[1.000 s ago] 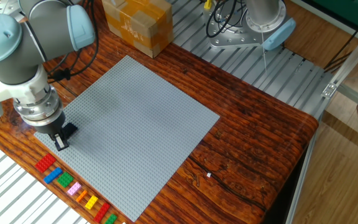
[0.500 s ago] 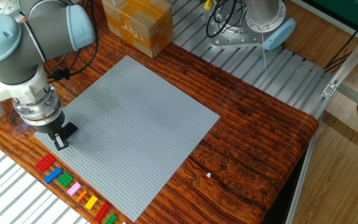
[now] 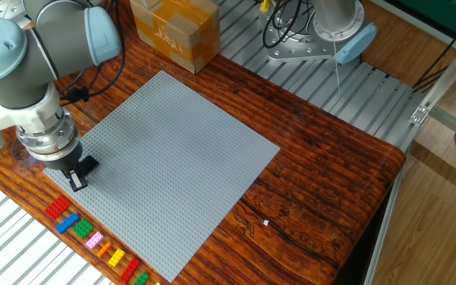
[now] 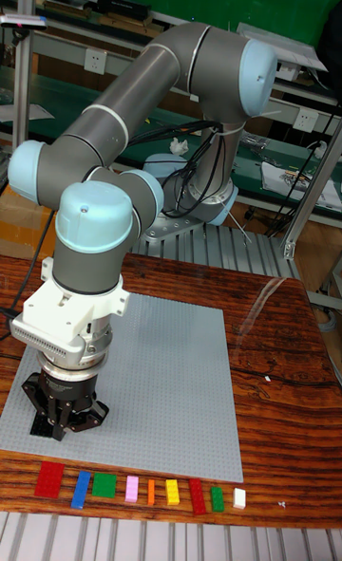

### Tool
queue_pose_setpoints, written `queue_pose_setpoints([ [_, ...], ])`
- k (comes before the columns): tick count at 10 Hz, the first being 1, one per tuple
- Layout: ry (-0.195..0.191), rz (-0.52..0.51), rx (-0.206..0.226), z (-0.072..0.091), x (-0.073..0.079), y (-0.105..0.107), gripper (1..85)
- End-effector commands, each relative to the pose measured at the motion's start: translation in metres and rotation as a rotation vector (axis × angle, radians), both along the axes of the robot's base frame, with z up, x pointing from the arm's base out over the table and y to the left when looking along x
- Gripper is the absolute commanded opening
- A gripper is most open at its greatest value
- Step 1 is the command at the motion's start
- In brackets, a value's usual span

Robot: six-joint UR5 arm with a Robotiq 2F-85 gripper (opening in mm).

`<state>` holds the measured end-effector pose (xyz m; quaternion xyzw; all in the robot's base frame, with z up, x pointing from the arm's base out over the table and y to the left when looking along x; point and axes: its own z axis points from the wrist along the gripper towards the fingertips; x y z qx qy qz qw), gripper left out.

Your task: Build with small Lego blocks

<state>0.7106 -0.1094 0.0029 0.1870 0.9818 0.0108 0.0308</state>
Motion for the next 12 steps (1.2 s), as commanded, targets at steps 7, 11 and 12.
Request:
queue_pose_setpoints([
  [7,0.051,-0.025,-0.021,0.012,-0.014,-0.004,1.0],
  [11,0.096,0.001,-0.049,0.017,-0.030,-0.016,1.0],
  [12,0.096,0.009,-0.049,0.017,-0.033,-0.019,1.0],
])
